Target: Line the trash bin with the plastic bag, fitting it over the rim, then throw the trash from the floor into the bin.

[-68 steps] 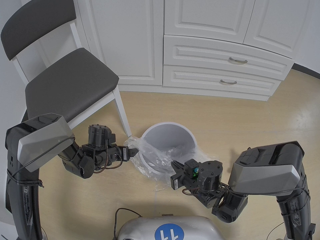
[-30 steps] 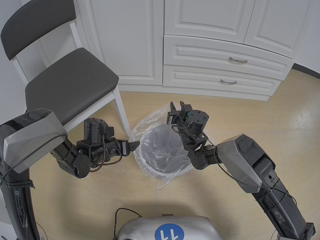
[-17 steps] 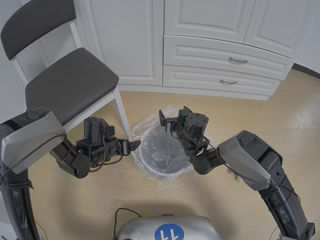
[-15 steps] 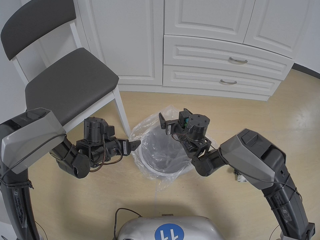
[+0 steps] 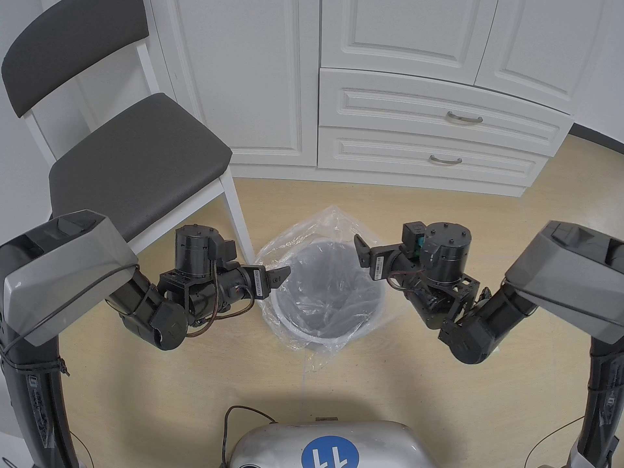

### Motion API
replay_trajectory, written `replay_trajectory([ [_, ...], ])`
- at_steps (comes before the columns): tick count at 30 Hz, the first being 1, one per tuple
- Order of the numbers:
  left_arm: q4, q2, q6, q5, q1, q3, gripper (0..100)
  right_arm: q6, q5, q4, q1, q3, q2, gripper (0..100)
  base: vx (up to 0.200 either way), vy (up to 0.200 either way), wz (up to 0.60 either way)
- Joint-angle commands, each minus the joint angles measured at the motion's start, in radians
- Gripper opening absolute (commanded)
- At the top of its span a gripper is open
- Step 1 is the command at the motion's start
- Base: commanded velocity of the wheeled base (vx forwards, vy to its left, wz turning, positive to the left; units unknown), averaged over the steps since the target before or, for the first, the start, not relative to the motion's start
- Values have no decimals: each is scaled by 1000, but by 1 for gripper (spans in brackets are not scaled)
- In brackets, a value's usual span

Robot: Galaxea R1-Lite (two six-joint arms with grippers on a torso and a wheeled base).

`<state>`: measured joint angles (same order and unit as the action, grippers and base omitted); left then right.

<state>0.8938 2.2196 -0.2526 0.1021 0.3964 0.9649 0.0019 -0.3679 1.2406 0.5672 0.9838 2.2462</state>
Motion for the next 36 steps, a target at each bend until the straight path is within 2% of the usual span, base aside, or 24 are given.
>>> replay_trajectory([
  [1,2,14,-42,-12,27,61,100,125,-20,-225,-21,-34,-177,100,0,0,0],
  [3,-7,29,-57,-41,29,80,100,239,1,-429,-21,30,-211,100,0,0,0],
  [5,-10,48,-60,-64,30,101,100,345,72,-613,-21,85,-241,100,0,0,0],
  [9,-10,80,-62,-78,29,127,100,429,188,-813,-52,142,-244,100,0,0,0],
  [11,-12,92,-62,-78,29,130,100,429,207,-854,-72,161,-231,100,0,0,0],
  [22,-12,192,-63,-122,-2,218,100,429,207,-853,-127,220,-92,100,0,0,0],
  [36,0,218,-65,-125,-19,241,100,425,207,-853,-118,222,-26,100,0,0,0],
])
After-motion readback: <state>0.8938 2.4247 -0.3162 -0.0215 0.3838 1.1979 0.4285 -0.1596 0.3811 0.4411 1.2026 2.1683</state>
